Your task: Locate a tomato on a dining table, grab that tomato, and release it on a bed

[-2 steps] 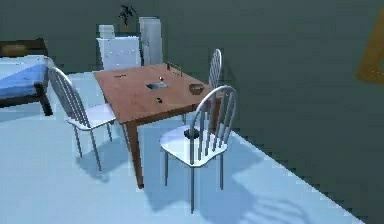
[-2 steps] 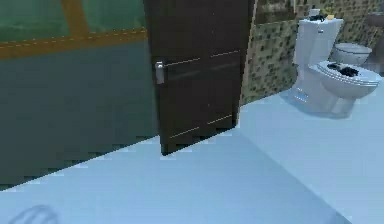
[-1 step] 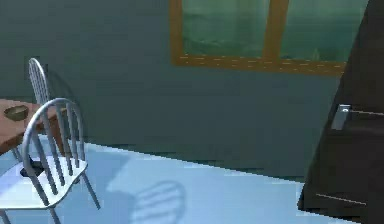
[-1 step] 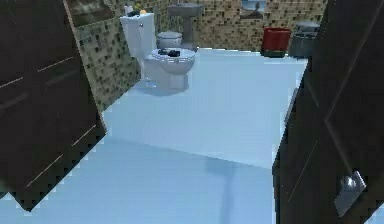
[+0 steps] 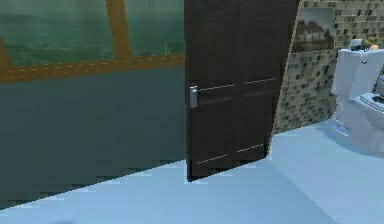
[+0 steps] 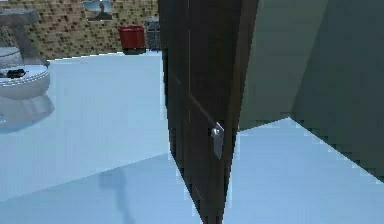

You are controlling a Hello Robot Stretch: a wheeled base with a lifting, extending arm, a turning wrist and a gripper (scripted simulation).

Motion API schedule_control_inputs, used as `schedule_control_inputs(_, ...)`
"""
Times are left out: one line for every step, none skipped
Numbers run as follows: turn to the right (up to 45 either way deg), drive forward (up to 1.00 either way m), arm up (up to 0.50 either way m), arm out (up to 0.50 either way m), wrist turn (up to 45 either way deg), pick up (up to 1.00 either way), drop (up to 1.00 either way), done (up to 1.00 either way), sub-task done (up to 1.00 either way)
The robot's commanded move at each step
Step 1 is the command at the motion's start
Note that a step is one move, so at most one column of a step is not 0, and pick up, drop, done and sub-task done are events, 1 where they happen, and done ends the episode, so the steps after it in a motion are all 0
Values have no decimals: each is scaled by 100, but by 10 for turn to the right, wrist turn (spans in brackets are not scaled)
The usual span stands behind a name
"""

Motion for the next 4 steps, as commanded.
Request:
schedule_control_inputs(30,0,0,0,0,0,0,0,0)
schedule_control_inputs(0,30,0,0,0,0,0,0,0)
schedule_control_inputs(450,0,0,0,0,0,0,0,0)
schedule_control_inputs(150,0,0,0,0,0,0,0,0)
